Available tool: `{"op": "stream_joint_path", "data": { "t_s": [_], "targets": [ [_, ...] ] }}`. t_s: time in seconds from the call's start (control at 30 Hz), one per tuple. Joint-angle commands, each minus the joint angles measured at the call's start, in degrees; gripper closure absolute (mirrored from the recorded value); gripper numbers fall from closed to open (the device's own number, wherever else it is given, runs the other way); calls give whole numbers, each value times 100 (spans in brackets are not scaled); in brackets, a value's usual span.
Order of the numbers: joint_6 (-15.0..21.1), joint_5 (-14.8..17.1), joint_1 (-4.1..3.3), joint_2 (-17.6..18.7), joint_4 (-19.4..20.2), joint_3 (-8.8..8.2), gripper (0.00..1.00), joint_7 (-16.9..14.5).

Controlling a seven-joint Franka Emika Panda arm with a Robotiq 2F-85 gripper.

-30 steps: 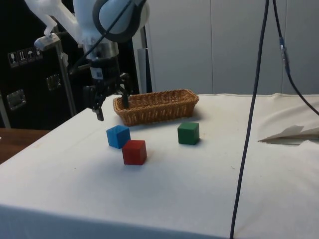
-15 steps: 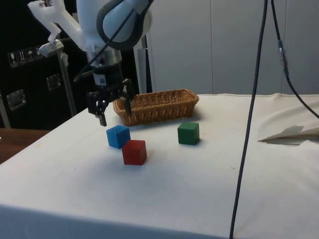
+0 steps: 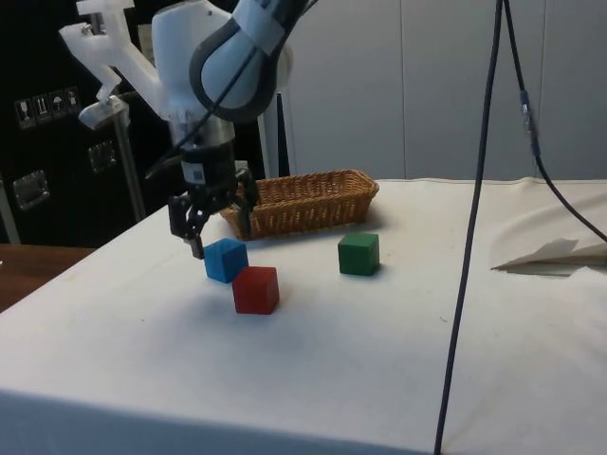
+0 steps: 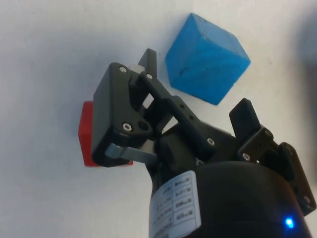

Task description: Pick up the blue cube and place it into the basket.

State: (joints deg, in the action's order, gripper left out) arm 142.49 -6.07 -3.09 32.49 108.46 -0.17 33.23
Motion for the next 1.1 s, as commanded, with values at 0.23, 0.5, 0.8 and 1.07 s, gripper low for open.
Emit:
{"op": "stream_joint_path", "data": {
  "t_s": [0.23, 0.5, 0.8, 1.07],
  "targets": [
    [275, 0, 0, 183, 0, -17, 0, 0],
    [670, -52, -23, 413, 6, -109, 0, 17],
    [653, -29, -17, 424, -6, -103, 0, 0],
    [636, -17, -6, 424, -6, -103, 3, -17]
  ]
}}
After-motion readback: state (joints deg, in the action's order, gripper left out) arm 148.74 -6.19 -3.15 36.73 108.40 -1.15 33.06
